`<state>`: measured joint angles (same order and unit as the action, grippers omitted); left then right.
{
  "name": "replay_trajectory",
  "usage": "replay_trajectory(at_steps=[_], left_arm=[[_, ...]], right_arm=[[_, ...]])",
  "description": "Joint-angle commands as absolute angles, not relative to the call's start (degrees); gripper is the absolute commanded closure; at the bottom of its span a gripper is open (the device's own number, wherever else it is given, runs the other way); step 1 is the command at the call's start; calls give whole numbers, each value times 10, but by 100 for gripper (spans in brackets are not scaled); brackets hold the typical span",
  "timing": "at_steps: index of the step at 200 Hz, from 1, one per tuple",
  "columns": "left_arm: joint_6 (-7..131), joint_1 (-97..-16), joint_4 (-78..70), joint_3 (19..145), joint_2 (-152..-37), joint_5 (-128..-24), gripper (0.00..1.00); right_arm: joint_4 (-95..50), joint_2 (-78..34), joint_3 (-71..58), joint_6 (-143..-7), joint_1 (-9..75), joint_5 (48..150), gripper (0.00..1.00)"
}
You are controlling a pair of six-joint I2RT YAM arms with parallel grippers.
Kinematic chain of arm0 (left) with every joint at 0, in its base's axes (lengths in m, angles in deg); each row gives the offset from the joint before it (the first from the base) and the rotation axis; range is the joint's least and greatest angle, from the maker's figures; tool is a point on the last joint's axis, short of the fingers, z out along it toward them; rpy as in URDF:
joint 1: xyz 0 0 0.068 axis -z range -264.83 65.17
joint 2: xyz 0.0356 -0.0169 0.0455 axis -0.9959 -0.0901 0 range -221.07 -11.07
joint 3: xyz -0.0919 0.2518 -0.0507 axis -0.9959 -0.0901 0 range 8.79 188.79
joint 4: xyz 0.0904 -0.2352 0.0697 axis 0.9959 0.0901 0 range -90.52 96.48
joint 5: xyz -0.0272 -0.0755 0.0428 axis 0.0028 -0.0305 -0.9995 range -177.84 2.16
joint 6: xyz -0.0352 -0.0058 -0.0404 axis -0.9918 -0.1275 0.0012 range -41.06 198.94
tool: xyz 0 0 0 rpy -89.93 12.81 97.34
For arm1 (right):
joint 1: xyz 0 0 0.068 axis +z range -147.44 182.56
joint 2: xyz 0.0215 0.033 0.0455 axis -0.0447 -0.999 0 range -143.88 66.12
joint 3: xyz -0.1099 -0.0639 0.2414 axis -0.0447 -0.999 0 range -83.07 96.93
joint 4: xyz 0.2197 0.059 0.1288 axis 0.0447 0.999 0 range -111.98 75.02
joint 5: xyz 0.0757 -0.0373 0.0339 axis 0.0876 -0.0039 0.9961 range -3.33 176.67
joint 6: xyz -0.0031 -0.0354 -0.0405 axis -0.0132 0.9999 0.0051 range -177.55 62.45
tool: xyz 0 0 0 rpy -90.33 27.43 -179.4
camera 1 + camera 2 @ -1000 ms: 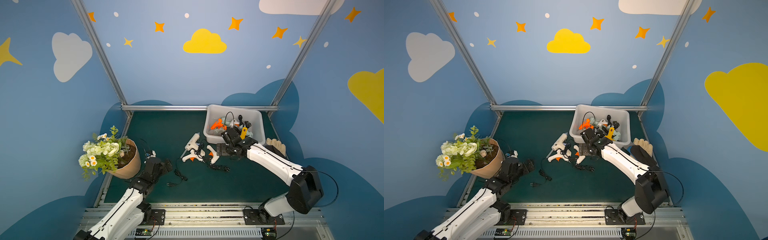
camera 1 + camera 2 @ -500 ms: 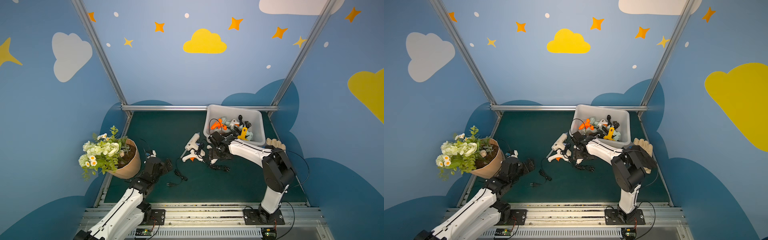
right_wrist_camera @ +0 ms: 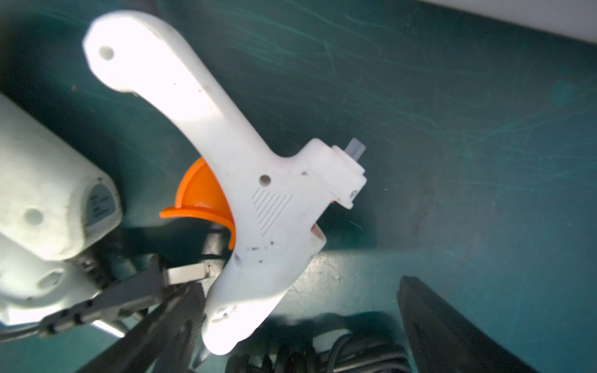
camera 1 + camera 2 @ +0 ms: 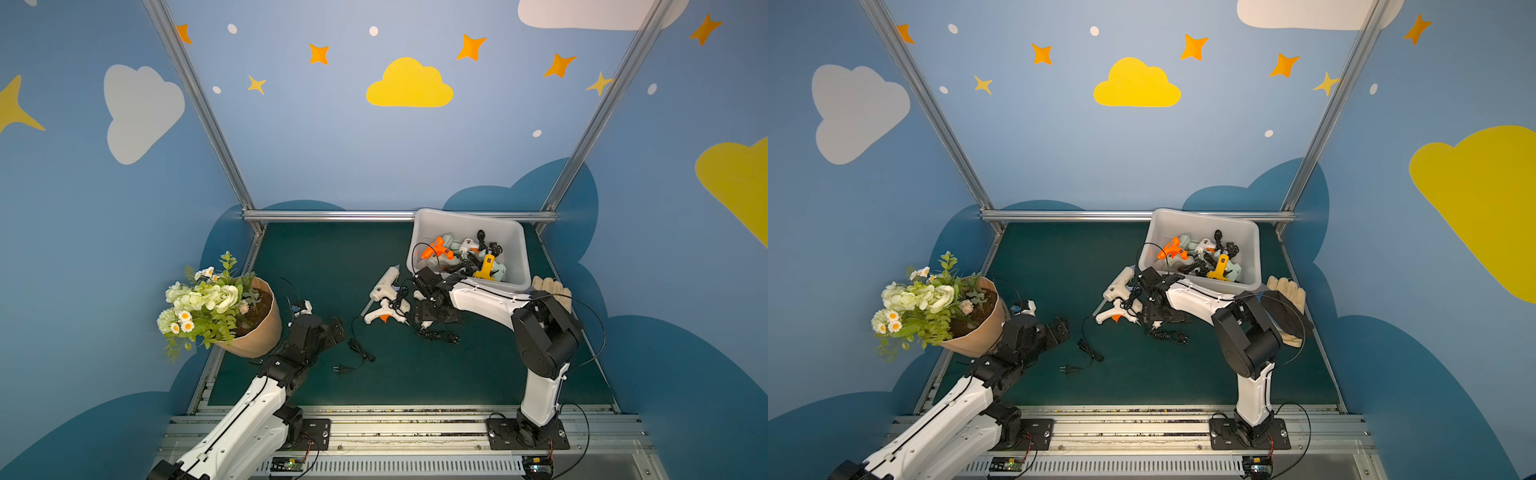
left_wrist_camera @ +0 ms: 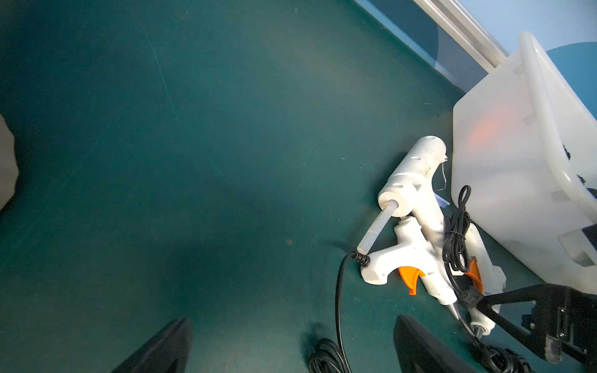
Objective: Put the hot melt glue gun into the storage box
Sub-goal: Pick up the hot melt adhesive gun from the center of the board.
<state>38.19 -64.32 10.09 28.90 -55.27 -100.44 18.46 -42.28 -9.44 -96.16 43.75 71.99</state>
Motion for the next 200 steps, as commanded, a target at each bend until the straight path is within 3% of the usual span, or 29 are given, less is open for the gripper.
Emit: replay_trajectory(at_steps=[1, 32, 123, 148, 200], left_arm=[[383, -646, 99, 298, -555, -1005, 0], [383, -646, 99, 299, -555, -1004, 0], [383, -646, 101, 298, -555, -1006, 0], [383, -646, 104, 298, -552, -1007, 0], [380, -646, 108, 297, -547, -1009, 0]], right_arm=[[184, -428, -108, -974, 423, 697, 9], [177, -426, -122, -974, 404, 713, 33], [128, -447, -141, -959, 387, 713, 47], [120, -442, -149, -955, 394, 708, 67], [133, -359, -169, -936, 433, 631, 97]])
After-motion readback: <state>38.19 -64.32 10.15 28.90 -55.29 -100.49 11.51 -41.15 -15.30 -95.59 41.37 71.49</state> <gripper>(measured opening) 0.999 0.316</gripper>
